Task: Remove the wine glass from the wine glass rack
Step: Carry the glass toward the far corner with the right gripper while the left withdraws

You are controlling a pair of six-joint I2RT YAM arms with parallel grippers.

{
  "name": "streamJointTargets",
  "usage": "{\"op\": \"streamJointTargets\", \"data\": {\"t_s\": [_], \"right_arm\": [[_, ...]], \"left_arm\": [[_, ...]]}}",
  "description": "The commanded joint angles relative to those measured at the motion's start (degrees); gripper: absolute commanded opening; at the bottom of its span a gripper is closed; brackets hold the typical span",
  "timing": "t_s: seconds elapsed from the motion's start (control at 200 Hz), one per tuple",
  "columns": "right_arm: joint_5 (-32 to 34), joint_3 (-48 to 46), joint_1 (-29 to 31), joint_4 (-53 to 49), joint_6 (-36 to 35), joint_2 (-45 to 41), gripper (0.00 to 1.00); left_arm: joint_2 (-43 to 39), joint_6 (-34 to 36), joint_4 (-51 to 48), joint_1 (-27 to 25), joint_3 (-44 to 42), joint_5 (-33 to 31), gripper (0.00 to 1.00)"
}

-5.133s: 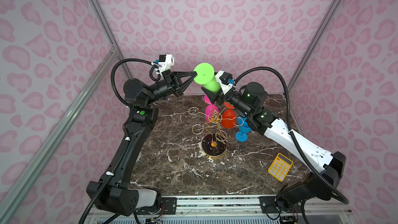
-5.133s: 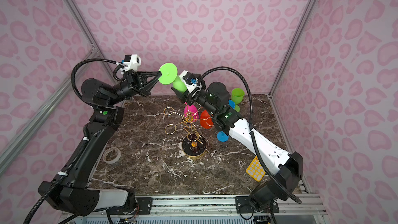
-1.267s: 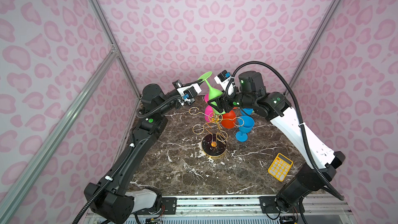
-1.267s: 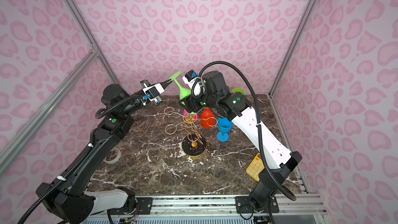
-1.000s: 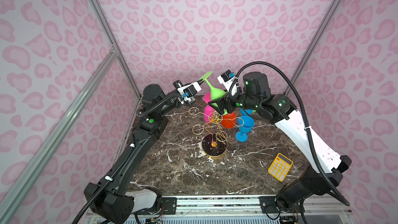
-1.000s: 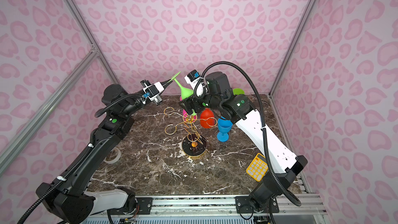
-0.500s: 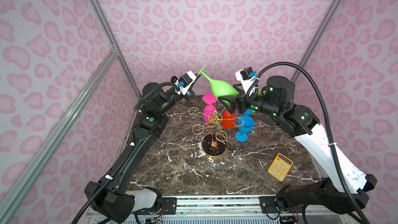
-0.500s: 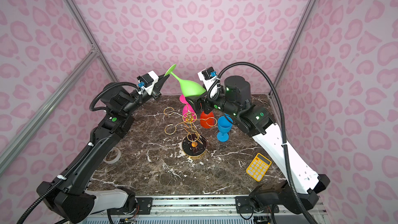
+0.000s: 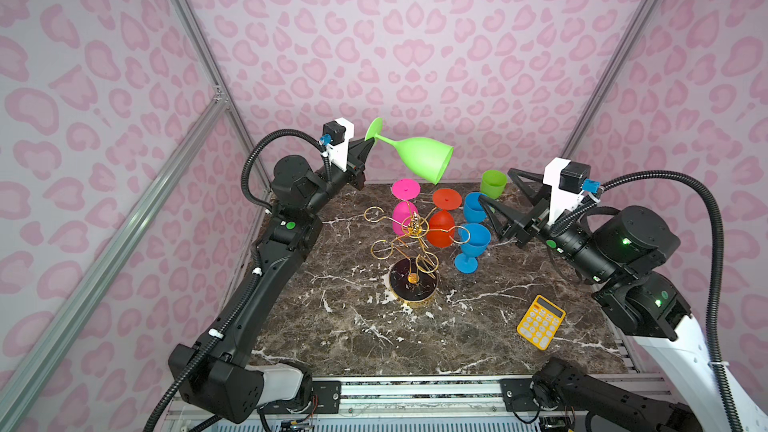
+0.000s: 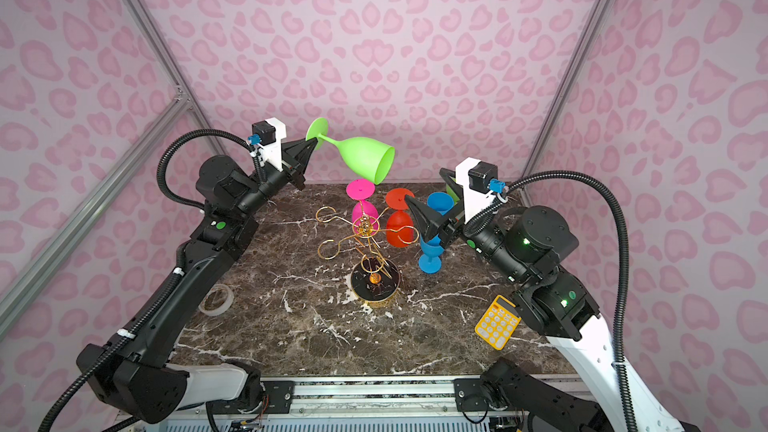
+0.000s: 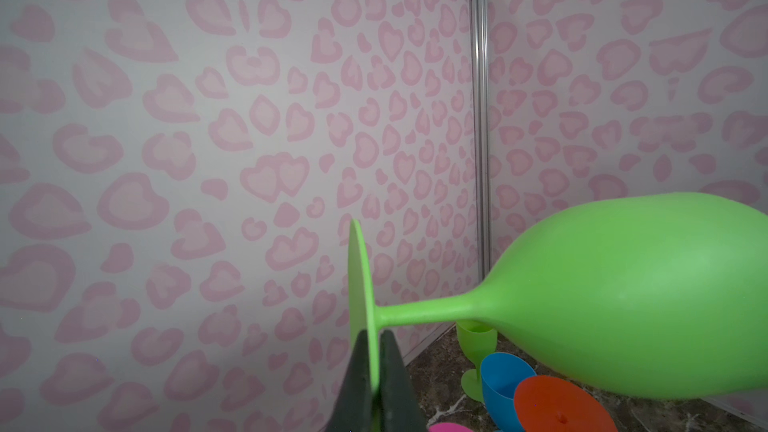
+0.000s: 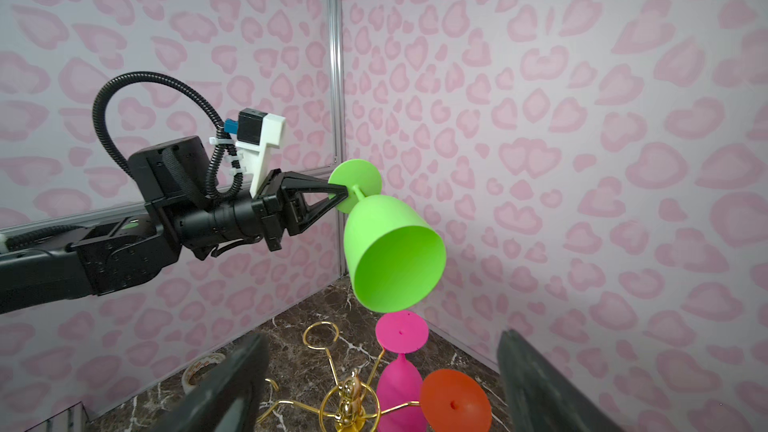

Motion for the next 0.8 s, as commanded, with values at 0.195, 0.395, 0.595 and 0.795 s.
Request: {"op": "streamJointTargets", "data": {"t_s": [0.195,0.395,0.595,0.795], "right_arm": [[-5.0,2.9,-2.6,0.8,3.9,9.2,0.62],[-4.7,5.1,-2.6,2.4,5.0,14.4,0.59],[-4.4,8.1,-2.8,3.5,5.1,17.7,0.56],[-5.6,10.2,-2.9,4.2,6.3,20.4,0.42]], "left_arm": [[-0.4,-11.3,1.6,0.7,-1.4,7.6,0.04],[-1.4,-12.5,1.6,0.8,-2.1,9.2,0.03],[-2.1,-13.3,1.3,0.9,-2.5,11.0,0.04],[-2.4,-13.8,1.6,0.9,-2.8,12.9,0.04]]}}
